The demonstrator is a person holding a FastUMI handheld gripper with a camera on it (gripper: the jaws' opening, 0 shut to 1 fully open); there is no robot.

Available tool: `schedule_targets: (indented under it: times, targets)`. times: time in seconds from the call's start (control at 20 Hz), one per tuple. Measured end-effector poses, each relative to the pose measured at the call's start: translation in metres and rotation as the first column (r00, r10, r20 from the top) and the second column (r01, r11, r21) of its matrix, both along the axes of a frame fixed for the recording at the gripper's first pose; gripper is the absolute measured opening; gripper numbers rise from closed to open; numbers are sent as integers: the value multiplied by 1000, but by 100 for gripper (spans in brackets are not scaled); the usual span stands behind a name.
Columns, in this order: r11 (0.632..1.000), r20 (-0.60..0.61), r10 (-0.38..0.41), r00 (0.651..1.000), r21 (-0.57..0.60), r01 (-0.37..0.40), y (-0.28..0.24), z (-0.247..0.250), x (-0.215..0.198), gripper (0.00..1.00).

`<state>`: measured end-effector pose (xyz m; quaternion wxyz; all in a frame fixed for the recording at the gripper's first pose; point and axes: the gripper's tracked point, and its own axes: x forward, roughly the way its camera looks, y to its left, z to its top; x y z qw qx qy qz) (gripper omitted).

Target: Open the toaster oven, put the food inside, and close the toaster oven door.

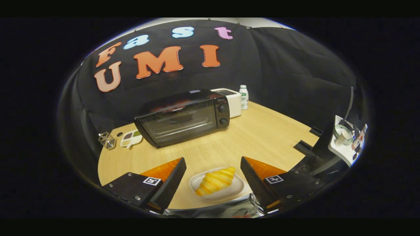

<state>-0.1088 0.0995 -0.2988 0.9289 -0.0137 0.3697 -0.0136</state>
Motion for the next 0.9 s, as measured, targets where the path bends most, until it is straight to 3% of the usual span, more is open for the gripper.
schedule_targets:
  times: [0.35,0.9]
  targets:
    - [999,-174,-22,984,-46,14,-2,-63,-25,99]
    - [989,-342,-149,928,-60,136,3,-118,-60,99]
